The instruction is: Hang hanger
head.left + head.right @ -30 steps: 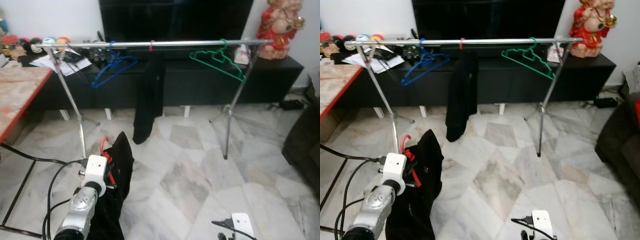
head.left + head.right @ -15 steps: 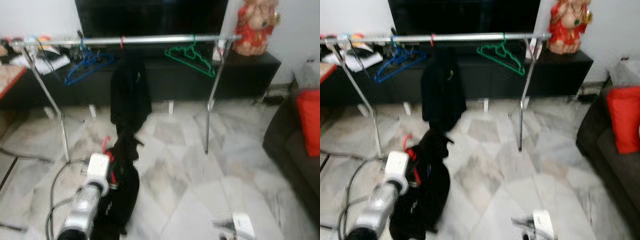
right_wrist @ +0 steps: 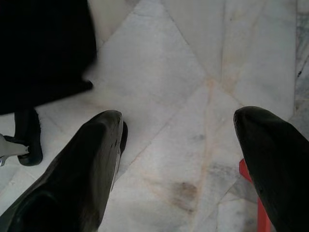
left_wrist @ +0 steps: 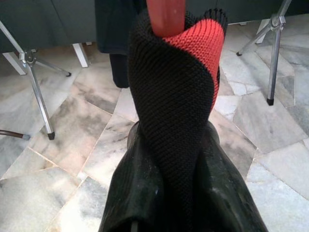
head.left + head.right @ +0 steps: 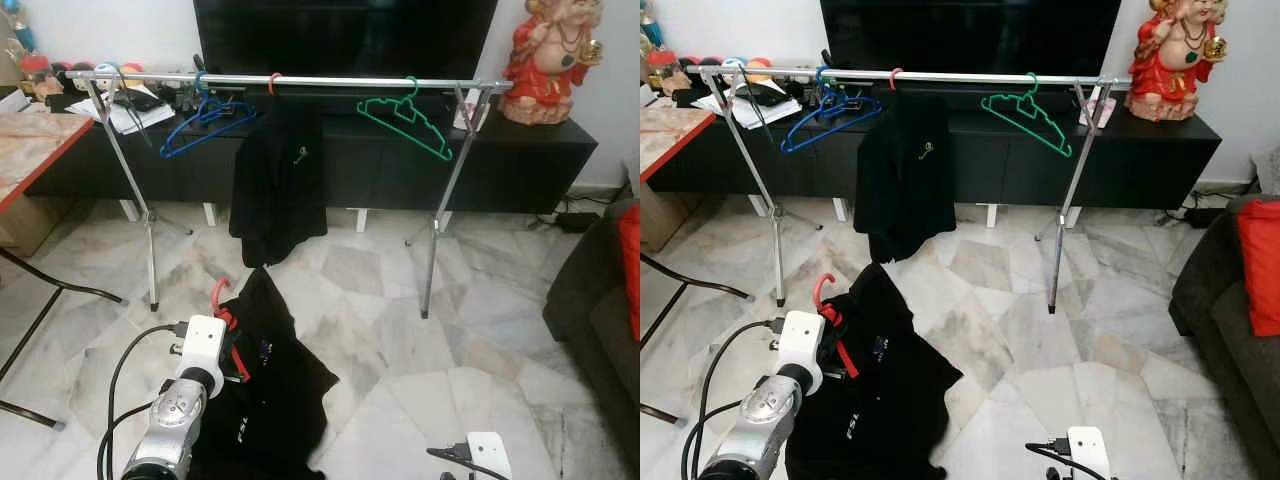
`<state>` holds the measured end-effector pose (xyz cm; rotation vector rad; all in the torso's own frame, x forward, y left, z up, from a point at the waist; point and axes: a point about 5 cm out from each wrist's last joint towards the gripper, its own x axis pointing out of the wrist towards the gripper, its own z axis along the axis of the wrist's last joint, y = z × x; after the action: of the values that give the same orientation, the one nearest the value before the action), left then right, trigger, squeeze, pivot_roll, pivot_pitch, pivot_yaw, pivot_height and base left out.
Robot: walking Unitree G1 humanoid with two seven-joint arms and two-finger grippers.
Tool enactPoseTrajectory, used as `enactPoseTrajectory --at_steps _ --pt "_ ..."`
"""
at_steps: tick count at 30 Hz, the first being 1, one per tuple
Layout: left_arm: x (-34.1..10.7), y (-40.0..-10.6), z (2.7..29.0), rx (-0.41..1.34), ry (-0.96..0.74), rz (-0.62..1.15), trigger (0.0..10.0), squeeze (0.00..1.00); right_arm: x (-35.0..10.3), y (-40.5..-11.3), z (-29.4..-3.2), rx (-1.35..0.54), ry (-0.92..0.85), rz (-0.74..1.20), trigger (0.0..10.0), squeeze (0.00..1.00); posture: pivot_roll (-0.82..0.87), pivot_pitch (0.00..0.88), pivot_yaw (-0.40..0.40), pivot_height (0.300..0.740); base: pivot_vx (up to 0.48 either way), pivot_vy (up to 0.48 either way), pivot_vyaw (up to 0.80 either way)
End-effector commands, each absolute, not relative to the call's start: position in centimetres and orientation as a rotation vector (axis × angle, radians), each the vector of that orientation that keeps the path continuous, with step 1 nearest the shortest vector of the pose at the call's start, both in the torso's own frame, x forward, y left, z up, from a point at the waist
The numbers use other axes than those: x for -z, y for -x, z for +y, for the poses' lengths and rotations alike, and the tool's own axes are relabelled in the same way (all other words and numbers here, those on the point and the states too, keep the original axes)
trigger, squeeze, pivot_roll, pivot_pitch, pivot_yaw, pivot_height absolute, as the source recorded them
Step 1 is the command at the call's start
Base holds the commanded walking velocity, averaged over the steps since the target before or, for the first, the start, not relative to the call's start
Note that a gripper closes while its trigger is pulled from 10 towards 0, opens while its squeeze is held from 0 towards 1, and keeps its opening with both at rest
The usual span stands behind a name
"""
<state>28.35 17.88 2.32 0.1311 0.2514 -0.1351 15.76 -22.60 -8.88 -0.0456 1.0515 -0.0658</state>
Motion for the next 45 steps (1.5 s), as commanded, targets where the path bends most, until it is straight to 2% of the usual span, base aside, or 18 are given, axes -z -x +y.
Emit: enactPoseTrajectory --at_steps 1,21,27,45 --pt "-3.81 -29.28 17.83 0.135 -0.125 0.188 10.0 0.0 8.75 -16.01 -22.74 0.065 0.054 1.046 10.0 0.0 0.03 0.0 -0.039 0.74 0.296 0.0 0.0" --pt "-3.73 -29.15 17.6 0.153 -0.127 0.189 10.0 0.0 8.7 -16.13 -22.71 0.076 0.033 1.037 10.0 0.0 0.01 0.0 -0.04 0.74 0.383 0.0 0.0" --pt "-3.74 -29.18 17.31 0.156 -0.121 0.187 10.0 0.0 8.71 -16.09 -22.8 0.068 0.039 1.048 10.0 0.0 0.0 0.0 -0.046 0.74 0.412 0.0 -0.73" --pt "-3.76 -29.3 17.09 0.138 -0.117 0.188 10.0 0.0 8.55 -16.32 -23.02 0.064 0.047 1.039 10.0 0.0 -0.01 0.0 -0.056 0.74 0.414 0.0 0.0"
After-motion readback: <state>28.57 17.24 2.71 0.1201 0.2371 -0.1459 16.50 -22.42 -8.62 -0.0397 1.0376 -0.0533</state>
